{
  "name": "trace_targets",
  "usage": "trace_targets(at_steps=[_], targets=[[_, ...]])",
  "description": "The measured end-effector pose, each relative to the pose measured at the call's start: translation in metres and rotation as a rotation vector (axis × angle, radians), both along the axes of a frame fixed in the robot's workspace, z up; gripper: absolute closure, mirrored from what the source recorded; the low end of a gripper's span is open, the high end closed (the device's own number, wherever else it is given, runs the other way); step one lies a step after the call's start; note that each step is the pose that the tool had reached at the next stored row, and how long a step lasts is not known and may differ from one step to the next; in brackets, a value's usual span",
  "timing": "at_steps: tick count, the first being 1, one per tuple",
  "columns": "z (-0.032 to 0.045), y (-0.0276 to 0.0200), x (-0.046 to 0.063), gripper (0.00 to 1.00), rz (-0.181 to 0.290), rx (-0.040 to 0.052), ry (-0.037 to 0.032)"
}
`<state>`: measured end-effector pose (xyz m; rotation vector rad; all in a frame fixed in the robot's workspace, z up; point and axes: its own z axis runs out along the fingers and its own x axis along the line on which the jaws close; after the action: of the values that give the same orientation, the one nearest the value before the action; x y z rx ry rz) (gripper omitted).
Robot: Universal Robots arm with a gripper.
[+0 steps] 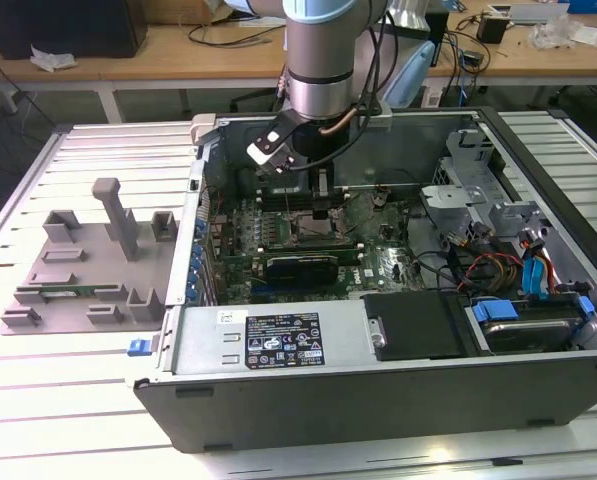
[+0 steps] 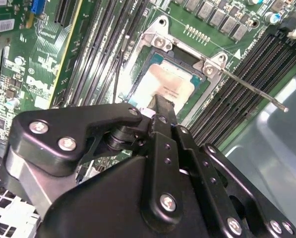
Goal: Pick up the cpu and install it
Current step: 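Place the cpu into insertion slot, then close the cpu cover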
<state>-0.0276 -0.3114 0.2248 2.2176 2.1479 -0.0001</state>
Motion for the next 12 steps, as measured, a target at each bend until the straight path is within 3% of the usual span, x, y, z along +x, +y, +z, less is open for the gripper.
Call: trace_targets(at_steps=[6,12], targets=[[0.0173,-0.0001,0.000,0.89,0.000,-0.0001,0.0001],[0.0186,0.0000,0.000,0.89,0.000,0.0000,0.0000]])
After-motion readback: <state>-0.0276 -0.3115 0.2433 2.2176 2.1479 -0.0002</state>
